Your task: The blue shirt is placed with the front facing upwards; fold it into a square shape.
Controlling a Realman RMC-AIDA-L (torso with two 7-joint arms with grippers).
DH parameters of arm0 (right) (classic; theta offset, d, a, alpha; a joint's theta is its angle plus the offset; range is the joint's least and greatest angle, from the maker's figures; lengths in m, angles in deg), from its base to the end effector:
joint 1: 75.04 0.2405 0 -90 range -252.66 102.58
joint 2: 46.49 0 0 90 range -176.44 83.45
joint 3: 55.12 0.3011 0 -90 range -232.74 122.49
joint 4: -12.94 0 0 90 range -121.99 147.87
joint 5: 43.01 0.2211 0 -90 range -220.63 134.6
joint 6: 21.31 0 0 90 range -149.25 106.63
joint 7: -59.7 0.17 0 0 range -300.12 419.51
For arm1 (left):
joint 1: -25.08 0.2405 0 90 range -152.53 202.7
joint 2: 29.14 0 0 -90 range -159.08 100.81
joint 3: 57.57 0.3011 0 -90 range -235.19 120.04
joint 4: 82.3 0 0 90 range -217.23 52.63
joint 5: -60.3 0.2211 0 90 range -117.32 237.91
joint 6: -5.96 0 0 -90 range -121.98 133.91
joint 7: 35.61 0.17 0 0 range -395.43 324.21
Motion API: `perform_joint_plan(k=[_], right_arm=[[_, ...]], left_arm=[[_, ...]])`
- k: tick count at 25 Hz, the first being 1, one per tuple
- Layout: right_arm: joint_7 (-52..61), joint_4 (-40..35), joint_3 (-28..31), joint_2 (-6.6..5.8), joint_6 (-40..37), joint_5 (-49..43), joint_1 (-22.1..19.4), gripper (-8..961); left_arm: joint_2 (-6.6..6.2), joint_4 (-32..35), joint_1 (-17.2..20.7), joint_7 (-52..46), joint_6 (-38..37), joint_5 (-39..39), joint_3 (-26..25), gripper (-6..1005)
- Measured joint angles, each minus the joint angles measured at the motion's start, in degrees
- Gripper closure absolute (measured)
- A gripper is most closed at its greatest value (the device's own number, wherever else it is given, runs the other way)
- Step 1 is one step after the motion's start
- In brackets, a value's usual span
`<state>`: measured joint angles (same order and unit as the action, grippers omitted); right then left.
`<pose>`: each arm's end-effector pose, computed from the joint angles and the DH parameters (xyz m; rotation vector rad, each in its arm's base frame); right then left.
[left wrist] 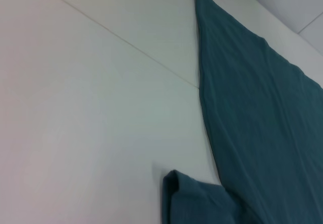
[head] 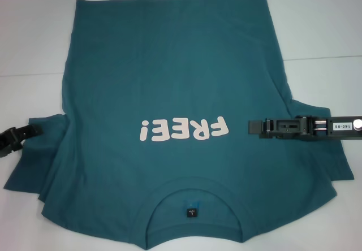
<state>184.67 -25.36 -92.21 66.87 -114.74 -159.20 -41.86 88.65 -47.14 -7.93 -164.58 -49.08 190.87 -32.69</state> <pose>0.2926 0.3883 0.0055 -2.4756 1.6234 0.7844 -0.3993 0.4287 0.0027 -1.6933 -1.6837 -0.5682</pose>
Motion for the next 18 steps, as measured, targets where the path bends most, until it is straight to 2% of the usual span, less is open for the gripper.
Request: perform_joint_plan(k=[5, 18], right_arm=[[-0.08, 0.22, 0.0, -0.18, 0.0, 0.0, -0.05, 85], [-0.09, 0.34, 0.0, -0.38, 0.0, 0.24, -0.41, 85]], left_arm=[[0.05, -0.54, -0.31, 0.02, 1.3, 0.03, 2.11, 321], [0.04, -1.27, -0.43, -0.56, 0.92, 0.12, 2.99, 331]])
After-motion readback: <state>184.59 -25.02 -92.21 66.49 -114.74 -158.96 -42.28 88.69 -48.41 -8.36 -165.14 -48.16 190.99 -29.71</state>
